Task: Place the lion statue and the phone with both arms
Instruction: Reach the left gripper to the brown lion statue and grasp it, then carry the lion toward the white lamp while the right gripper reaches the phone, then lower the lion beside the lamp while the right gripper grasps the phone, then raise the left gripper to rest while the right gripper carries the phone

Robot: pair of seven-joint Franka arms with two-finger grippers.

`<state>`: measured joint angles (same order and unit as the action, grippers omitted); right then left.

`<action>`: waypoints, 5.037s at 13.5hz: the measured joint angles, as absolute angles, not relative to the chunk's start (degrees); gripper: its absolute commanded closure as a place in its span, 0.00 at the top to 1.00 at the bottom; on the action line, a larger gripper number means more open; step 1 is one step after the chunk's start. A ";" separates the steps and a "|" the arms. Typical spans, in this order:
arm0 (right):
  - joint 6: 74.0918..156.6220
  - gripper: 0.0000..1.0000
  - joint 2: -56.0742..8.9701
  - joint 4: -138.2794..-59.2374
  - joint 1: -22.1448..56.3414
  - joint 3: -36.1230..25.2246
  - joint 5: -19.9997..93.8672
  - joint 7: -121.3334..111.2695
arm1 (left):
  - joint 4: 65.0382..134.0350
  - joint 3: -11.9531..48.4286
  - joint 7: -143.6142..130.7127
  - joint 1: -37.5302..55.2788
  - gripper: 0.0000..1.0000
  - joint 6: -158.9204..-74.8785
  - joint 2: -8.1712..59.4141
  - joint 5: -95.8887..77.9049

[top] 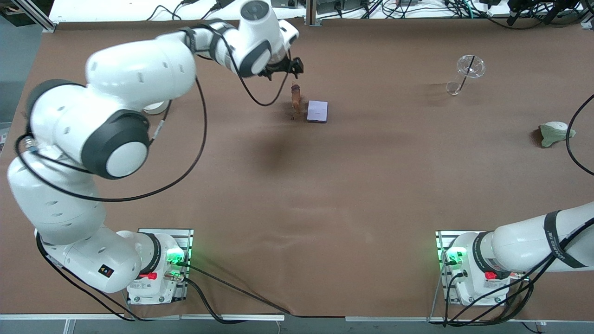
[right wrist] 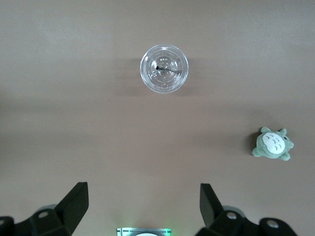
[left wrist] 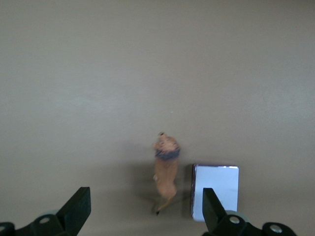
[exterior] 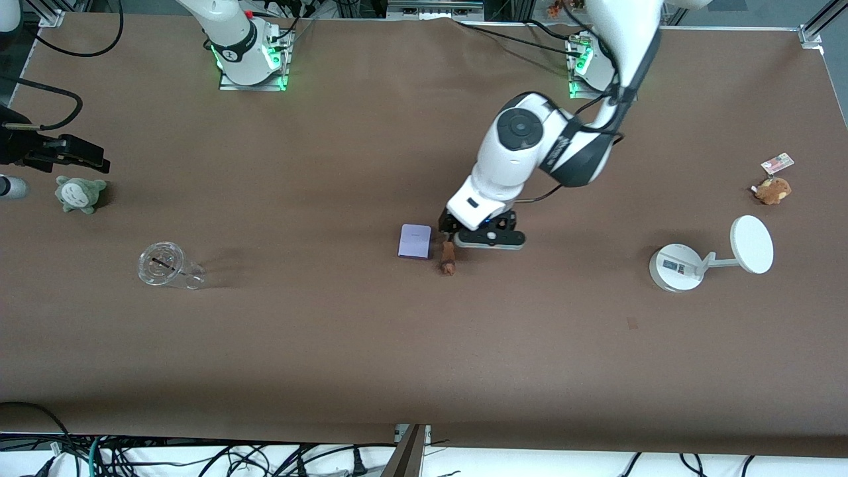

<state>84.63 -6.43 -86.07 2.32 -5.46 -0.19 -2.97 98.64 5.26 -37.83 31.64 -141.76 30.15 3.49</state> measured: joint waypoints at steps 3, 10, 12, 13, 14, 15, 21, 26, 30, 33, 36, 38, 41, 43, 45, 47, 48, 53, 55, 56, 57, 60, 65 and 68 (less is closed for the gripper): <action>84.63 1.00 -6.45 -86.08 2.32 -5.46 -0.19 -2.97 | 98.64 5.22 -38.09 32.14 1.00 -152.92 35.91 7.37; 84.63 1.00 -6.47 -86.08 2.32 -5.46 -0.19 -2.99 | 98.57 5.03 -38.27 34.55 0.58 -155.33 40.85 7.70; 84.63 1.00 -6.47 -86.08 2.32 -5.46 -0.19 -2.99 | 98.56 4.45 -38.28 34.49 0.38 -155.33 40.85 8.18; 84.63 1.00 -6.48 -86.08 2.32 -5.46 -0.19 -2.99 | 98.55 4.25 -38.28 34.42 0.32 -155.33 40.87 8.32; 84.63 1.00 -6.49 -86.08 2.32 -5.46 -0.19 -2.99 | 98.56 4.09 -38.28 34.36 0.23 -155.33 40.93 8.35; 84.63 1.00 -6.51 -86.08 2.32 -5.46 -0.19 -2.99 | 98.56 3.95 -38.28 34.21 0.17 -155.33 40.99 8.37; 84.94 1.00 -7.58 -86.08 2.32 -5.45 -0.19 -2.96 | 98.02 3.64 -37.91 30.79 0.10 -150.20 38.32 8.74; 86.96 1.00 -9.81 -86.09 2.48 -5.12 -0.18 -2.97 | 98.03 3.20 -24.19 19.83 0.12 -136.36 29.97 9.02; 87.05 1.00 -12.46 -86.18 5.53 -4.46 -0.17 -2.98 | 98.51 2.98 -6.90 11.35 0.12 -127.52 27.94 9.04; 90.36 1.00 -17.17 -86.25 8.90 -4.25 0.34 -2.71 | 100.52 2.80 0.21 7.09 0.12 -127.21 27.85 9.03; 96.39 1.00 -21.43 -86.22 14.57 -4.02 1.92 4.16 | 103.41 2.25 4.94 4.56 0.12 -129.13 27.86 9.03; 99.97 1.00 -23.85 -86.24 18.89 -3.90 3.06 9.50 | 106.95 2.19 5.54 3.61 0.13 -134.56 27.91 9.04; 105.84 1.00 -27.87 -86.27 25.13 -3.76 3.31 17.33 | 110.69 2.17 5.64 2.69 0.16 -139.67 28.12 9.04; 109.30 1.00 -30.50 -86.25 28.97 -3.74 3.34 22.65 | 111.14 2.17 5.74 2.50 0.17 -139.78 28.20 9.04; 113.05 1.00 -32.82 -86.26 32.33 -3.73 3.38 27.98 | 111.39 2.17 5.83 2.40 0.20 -140.33 28.31 9.04; 117.25 1.00 -35.22 -86.26 35.36 -3.73 3.39 32.86 | 112.44 2.17 5.84 2.34 0.38 -142.58 28.49 9.04; 119.51 1.00 -36.54 -86.26 36.71 -3.73 3.39 34.98 | 113.19 2.17 5.84 2.32 0.56 -143.77 28.63 9.04; 130.40 1.00 -42.84 -86.22 42.05 -3.76 3.39 44.46 | 113.52 2.18 5.82 2.29 1.00 -145.39 28.60 9.04; 133.27 1.00 -44.25 -86.21 43.16 -3.76 3.39 47.24 | 113.02 2.22 5.81 2.29 1.00 -145.08 27.66 9.04; 134.53 1.00 -44.75 -86.20 43.59 -3.76 3.39 48.40 | 112.62 2.25 5.81 2.29 1.00 -144.13 27.00 9.04; 135.57 1.00 -45.15 -86.20 44.01 -3.76 3.39 49.55 | 111.98 2.30 5.80 2.29 1.00 -142.17 26.25 9.03; 137.67 1.00 -46.08 -86.19 45.23 -3.76 3.39 51.81 | 107.56 2.60 5.79 2.44 1.00 -131.06 23.91 9.03; 138.12 1.00 -47.08 -86.19 46.53 -3.76 3.39 52.26 | 95.63 3.20 5.79 3.03 1.00 -110.53 21.71 9.03; 138.26 1.00 -47.43 -86.19 46.82 -3.77 3.39 52.39 | 90.95 3.26 5.75 3.90 1.00 -101.86 20.18 8.78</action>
